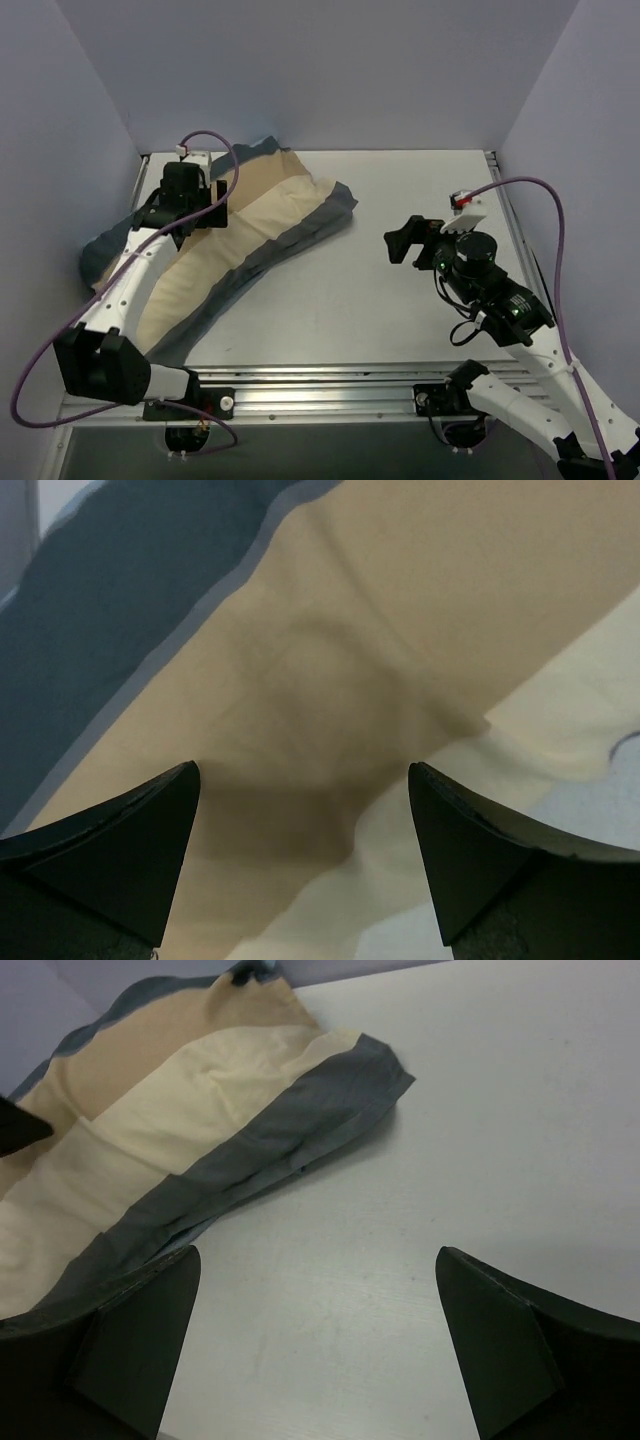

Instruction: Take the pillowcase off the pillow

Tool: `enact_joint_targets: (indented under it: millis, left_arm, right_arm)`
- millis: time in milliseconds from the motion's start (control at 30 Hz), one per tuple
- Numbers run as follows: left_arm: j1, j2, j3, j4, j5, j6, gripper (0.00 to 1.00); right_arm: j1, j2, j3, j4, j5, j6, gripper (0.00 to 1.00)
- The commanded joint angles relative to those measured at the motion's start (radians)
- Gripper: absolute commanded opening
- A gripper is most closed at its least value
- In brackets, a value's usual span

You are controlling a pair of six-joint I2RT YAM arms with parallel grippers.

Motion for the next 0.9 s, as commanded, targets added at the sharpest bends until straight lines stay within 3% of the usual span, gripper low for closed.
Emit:
enact_joint_targets:
  millis: [0, 133, 367, 467, 533, 633, 700, 767, 867]
  left_arm:
    - [-0.007, 0.130, 0.013, 0.136, 0.026, 0.050, 0.94]
    - [-0.073, 0.250, 0.047, 0.093, 0.135, -0.062, 0.94]
    - [-0.358, 0.274, 0.044, 0.140, 0.177, -0.311, 0.94]
    - [-0.468, 0.260, 0.103, 0.128, 0.139, -0.378, 0.94]
    - [-0.524, 0.258, 0.226, 0.050, 0.072, -0.380, 0.94]
    - [-0.530, 0.238, 0.381, -0.041, 0.013, -0.362, 0.94]
    - [-0.515, 0.215, 0.447, -0.067, -0.099, -0.326, 0.94]
    - [-0.452, 0.211, 0.470, -0.094, -0.182, -0.265, 0.94]
    - [-0.285, 0.230, 0.470, -0.104, -0.129, -0.233, 0.94]
  right_arm:
    - [0.008, 0.020, -0.021, 0.110, -0.139, 0.024, 1.00]
    - [0.014, 0.020, -0.050, 0.129, -0.131, 0.022, 1.00]
    - [0.014, 0.020, -0.090, 0.136, -0.071, 0.053, 1.00]
    - [0.016, 0.020, -0.105, 0.144, -0.059, 0.076, 1.00]
    - [0.016, 0.025, -0.116, 0.147, -0.059, 0.085, 1.00]
    - [0.016, 0.037, -0.131, 0.159, -0.070, 0.120, 1.00]
    - [0.016, 0.039, -0.148, 0.173, -0.073, 0.149, 1.00]
    - [0.017, 0.045, -0.176, 0.204, -0.088, 0.171, 1.00]
    - [0.017, 0.072, -0.208, 0.271, -0.137, 0.200, 1.00]
